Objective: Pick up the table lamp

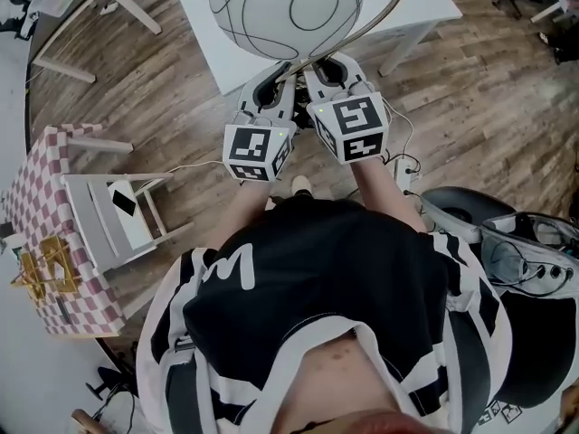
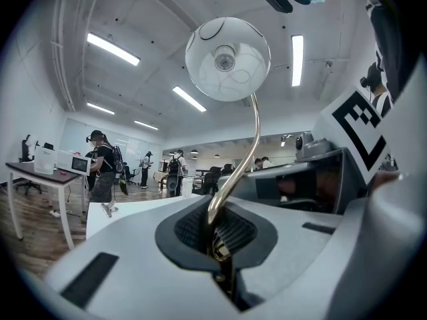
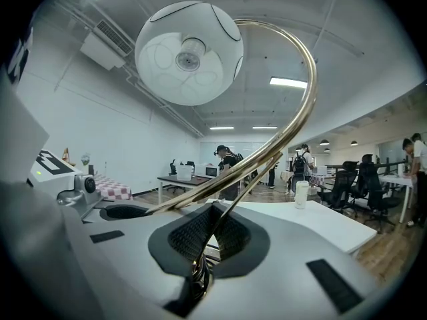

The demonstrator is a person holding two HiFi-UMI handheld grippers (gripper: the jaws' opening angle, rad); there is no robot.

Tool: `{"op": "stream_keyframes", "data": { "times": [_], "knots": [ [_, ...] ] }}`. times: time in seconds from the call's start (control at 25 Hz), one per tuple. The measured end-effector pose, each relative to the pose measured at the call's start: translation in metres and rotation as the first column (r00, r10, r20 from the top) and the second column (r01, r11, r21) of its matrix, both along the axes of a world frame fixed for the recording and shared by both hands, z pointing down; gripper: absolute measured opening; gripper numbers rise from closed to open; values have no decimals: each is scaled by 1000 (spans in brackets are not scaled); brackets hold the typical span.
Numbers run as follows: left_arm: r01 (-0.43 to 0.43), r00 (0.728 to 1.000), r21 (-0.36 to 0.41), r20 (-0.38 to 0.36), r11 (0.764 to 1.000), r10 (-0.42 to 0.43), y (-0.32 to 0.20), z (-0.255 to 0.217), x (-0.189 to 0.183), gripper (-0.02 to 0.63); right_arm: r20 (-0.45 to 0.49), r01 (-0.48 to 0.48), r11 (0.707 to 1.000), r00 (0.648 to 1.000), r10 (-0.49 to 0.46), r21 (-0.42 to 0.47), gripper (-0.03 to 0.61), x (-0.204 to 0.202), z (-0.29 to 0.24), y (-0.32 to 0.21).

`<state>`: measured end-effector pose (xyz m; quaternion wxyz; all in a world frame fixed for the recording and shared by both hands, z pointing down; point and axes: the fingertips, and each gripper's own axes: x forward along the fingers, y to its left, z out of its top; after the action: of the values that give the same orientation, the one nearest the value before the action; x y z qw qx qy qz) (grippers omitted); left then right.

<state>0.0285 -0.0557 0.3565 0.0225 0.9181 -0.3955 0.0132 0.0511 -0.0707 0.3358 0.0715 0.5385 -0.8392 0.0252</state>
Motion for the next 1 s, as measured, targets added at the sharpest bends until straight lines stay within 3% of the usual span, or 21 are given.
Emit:
{"op": "stream_keyframes", "data": {
  "times": [0.56, 1.0],
  "knots": [
    [31, 999, -22, -14, 999, -31, 134, 3, 36, 2, -15, 25, 999, 1000, -25, -22, 15, 35, 3, 133],
    [63, 998, -24, -22, 998, -64, 211, 0, 18, 2, -19, 50, 999, 999, -50, -20, 15, 17, 0, 210]
  ]
}}
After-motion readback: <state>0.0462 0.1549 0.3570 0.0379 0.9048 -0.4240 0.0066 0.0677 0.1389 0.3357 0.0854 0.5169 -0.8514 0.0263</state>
